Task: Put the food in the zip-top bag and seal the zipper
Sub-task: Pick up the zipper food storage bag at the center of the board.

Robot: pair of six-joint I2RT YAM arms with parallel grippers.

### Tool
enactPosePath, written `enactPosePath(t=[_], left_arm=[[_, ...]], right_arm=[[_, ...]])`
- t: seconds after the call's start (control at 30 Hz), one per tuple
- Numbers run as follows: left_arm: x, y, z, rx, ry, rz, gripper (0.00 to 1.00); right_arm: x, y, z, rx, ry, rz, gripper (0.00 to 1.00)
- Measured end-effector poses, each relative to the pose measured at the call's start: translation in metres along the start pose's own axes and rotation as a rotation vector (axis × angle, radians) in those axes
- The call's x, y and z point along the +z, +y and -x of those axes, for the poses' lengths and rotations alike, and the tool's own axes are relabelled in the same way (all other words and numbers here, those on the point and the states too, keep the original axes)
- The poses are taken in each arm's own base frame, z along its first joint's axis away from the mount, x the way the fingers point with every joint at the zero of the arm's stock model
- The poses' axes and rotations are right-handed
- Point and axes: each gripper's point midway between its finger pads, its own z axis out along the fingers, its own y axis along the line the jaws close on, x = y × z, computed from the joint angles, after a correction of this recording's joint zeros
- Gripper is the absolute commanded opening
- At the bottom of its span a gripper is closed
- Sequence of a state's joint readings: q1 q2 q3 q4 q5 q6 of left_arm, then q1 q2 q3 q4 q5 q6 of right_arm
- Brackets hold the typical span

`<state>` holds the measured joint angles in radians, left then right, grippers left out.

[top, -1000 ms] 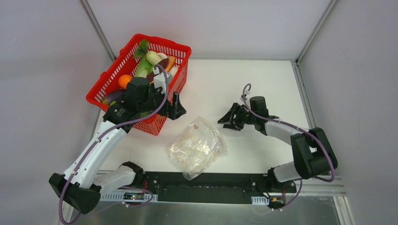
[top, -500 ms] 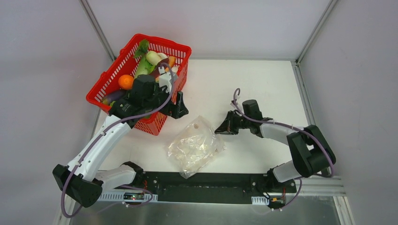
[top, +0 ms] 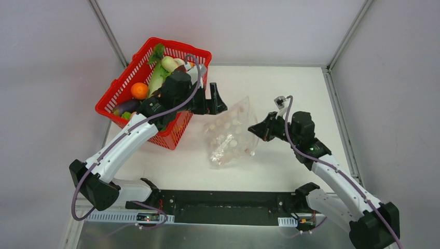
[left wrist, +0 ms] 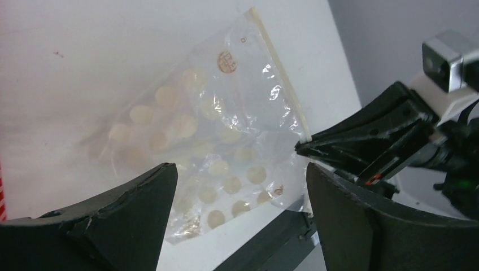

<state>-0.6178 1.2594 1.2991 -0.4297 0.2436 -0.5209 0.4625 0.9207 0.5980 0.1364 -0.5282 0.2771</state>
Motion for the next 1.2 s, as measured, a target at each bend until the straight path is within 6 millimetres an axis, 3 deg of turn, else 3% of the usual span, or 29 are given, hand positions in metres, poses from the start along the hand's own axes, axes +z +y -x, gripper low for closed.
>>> enactPosePath(t=[0.23, 0.33, 0.43, 0.5, 0.63, 0.77, 1.03, 1.2], left_arm=[[-0.006, -0.047, 0.04, -0.04, -0.112, -0.083, 0.87], [-0.007, -0.057, 0.044, -0.038, -0.129, -0.106, 0.85], [0.0, -0.062, 0.041, -0.029, -0.121, -0.101, 0.85], [0.008, -0.064, 0.035, -0.02, -0.108, -0.085, 0.84], [0.033, -0.06, 0.021, -0.009, -0.063, -0.027, 0.8], [0.055, -0.046, 0.002, -0.001, -0.003, 0.045, 0.71], [0.06, -0.026, -0.006, 0.019, 0.014, 0.132, 0.52], [0.062, -0.019, -0.013, 0.032, 0.023, 0.155, 0.53]], right_arm=[[-0.03, 0.0, 0.043, -0.213, -0.181, -0.13, 0.0], [-0.036, 0.007, 0.06, -0.284, -0.206, -0.147, 0.0], [-0.028, 0.012, 0.066, -0.314, -0.167, -0.148, 0.0], [-0.017, 0.011, 0.062, -0.316, -0.129, -0.147, 0.0], [0.004, -0.003, 0.028, -0.297, -0.016, -0.167, 0.0], [0.011, -0.005, 0.0, -0.285, 0.045, -0.162, 0.0], [0.02, -0.001, 0.001, -0.223, -0.009, -0.139, 0.0], [0.025, -0.003, 0.0, -0.19, -0.006, -0.144, 0.0]])
